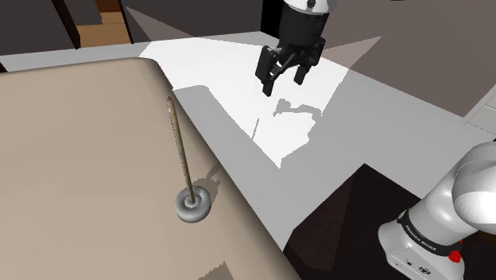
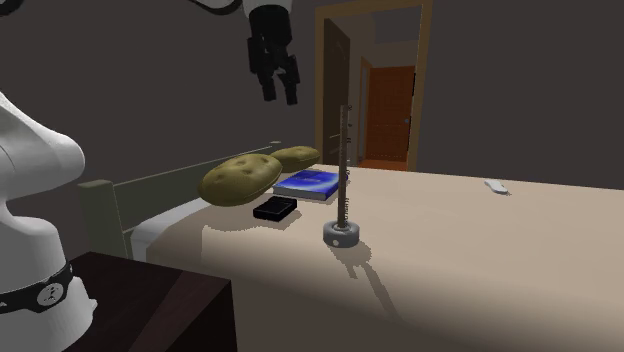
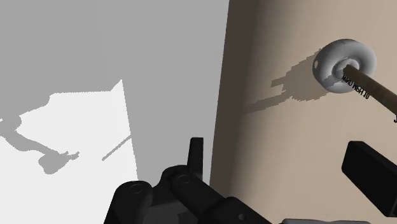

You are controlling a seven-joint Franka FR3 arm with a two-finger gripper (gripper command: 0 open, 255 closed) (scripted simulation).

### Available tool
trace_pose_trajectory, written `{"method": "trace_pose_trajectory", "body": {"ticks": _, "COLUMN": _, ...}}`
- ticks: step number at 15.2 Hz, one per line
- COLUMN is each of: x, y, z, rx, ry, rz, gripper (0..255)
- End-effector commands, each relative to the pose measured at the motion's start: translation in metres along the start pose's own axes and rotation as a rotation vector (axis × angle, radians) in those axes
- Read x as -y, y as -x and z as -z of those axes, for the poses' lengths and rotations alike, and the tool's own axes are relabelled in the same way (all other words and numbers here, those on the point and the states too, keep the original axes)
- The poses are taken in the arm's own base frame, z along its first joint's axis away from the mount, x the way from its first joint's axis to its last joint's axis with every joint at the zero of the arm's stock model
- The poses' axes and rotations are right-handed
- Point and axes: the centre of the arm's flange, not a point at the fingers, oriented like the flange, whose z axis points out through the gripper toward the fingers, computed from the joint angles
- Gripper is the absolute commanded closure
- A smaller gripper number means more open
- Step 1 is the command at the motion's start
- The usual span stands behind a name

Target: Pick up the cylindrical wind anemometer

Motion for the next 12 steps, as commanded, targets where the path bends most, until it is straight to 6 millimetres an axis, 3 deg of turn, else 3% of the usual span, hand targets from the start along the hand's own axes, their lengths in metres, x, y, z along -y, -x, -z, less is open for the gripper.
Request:
{"method": "trace_pose_trajectory", "body": {"ticks": 1, "x": 0.026, "y": -0.007, "z": 0.000, "rx": -0.001, "ry": -0.005, "rz": -0.012, "gripper": 0}}
{"method": "trace_pose_trajectory", "body": {"ticks": 12, "x": 0.163, "y": -0.045, "z": 0.007, "rx": -0.012, "ry": -0.026, "rz": -0.066, "gripper": 0}}
